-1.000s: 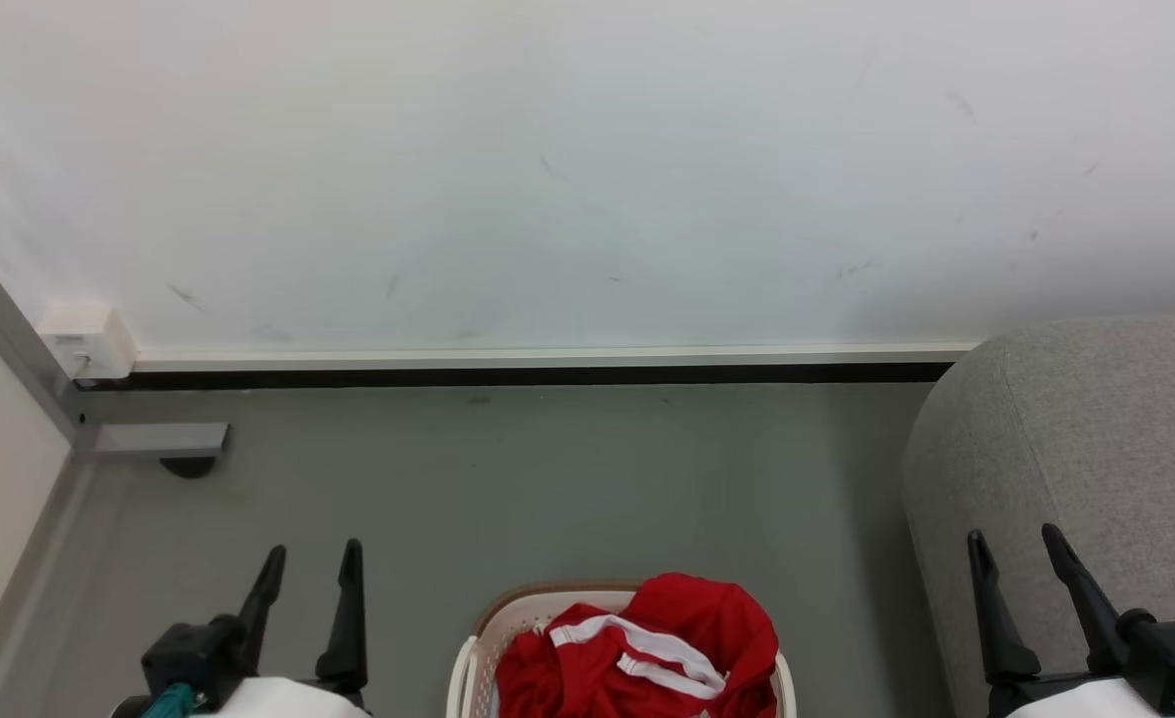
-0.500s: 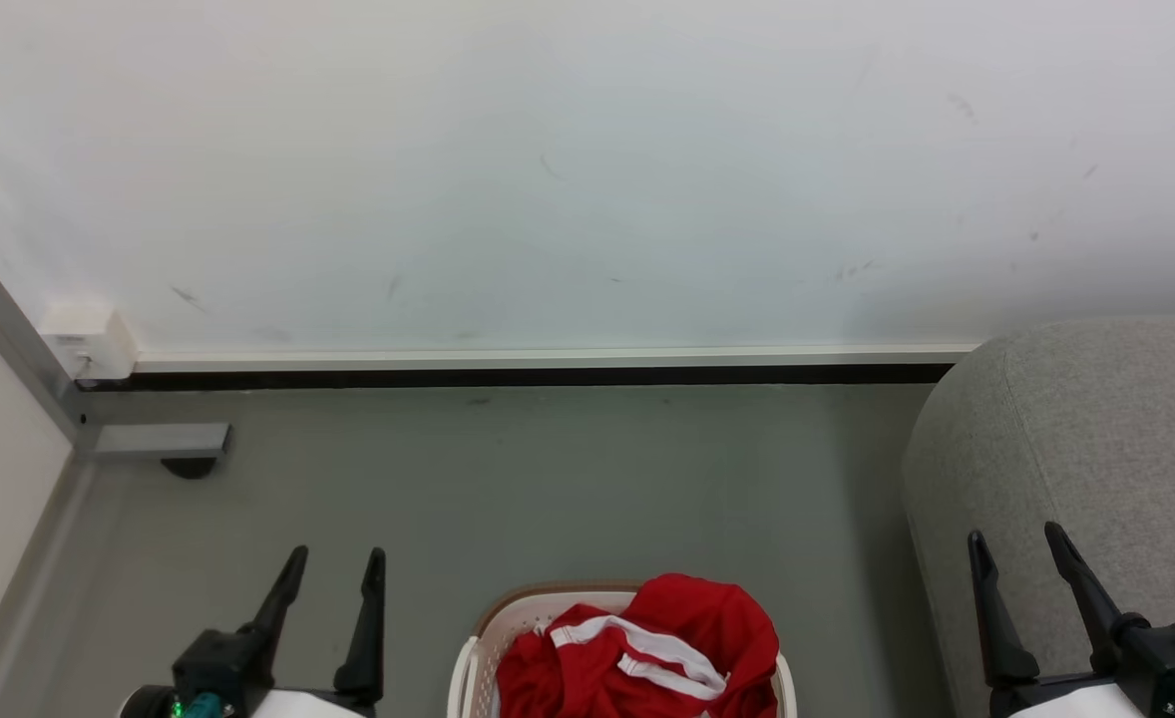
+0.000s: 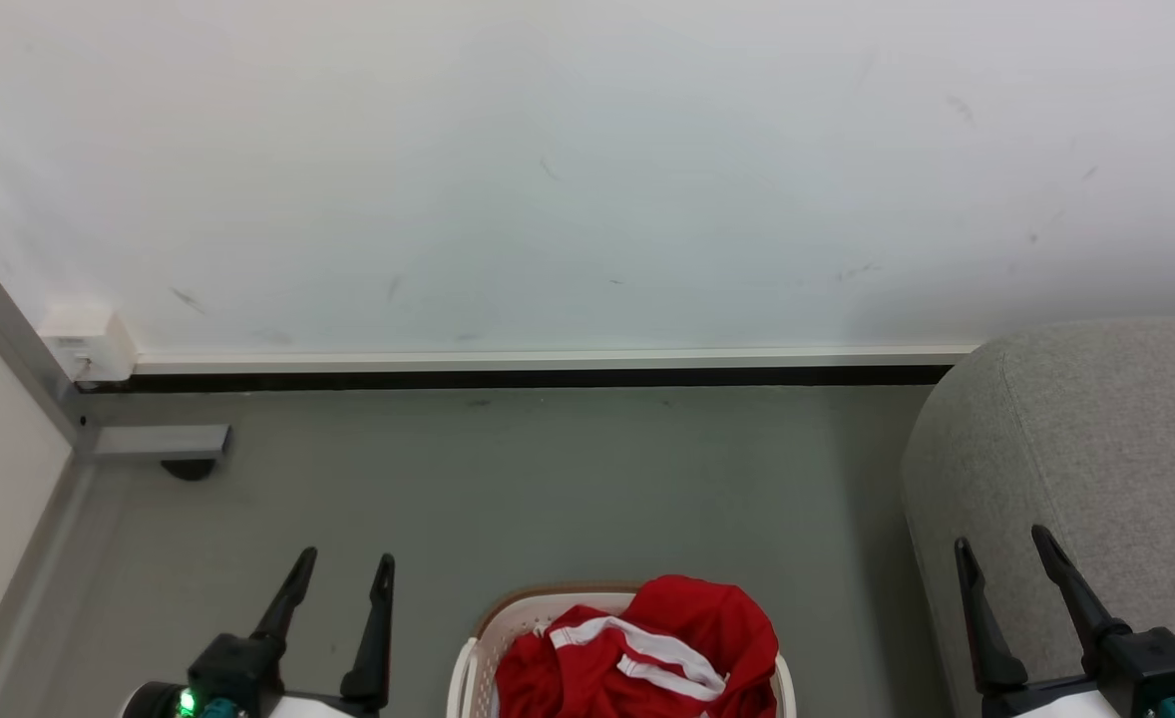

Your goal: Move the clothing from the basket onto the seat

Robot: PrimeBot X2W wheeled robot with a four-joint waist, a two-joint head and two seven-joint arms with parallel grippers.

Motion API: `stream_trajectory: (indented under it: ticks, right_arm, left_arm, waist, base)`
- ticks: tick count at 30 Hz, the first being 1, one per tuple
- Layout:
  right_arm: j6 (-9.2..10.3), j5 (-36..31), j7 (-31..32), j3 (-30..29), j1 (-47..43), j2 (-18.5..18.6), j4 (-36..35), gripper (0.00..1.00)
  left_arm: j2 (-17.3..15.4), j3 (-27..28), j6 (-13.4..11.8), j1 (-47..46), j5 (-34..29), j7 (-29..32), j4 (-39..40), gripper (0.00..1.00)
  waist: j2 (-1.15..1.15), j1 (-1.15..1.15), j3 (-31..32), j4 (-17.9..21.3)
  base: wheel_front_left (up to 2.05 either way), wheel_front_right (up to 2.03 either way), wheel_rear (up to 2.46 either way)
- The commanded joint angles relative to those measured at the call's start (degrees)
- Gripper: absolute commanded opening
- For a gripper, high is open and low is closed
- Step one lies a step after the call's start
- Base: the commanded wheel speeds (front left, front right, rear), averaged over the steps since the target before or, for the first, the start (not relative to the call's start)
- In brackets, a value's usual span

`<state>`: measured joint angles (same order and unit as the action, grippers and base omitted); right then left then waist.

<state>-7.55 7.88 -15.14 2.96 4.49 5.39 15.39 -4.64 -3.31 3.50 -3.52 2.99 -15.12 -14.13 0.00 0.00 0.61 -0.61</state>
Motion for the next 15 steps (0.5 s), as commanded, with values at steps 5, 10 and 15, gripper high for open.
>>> stream_trajectory:
  ticks: [5,10,15]
  right_arm:
    - [0.12,0.6,-0.02,0.18,-0.38,0.18,0.32,1.0]
    - [0.12,0.84,-0.02,0.45,0.15,0.46,0.31,1.0]
    - [0.12,1.2,-0.01,1.12,1.13,0.65,-0.16,1.0]
  left_arm:
    - [0.1,0.46,0.31,0.04,-0.21,-0.06,-0.26,1.0]
    - [0.34,0.81,0.46,-0.39,0.35,-0.06,-0.56,1.0]
    - [0.73,0.44,0.94,-1.16,0.71,-0.05,-1.13,1.0]
  waist:
    - [0.0,0.0,-0.25,0.29]
    - [0.0,0.0,-0.57,0.78]
    - [0.0,0.0,-1.21,2.18]
  base:
    - [0.0,0.0,0.0]
    - [0.0,0.0,0.0]
    - [0.0,0.0,0.0]
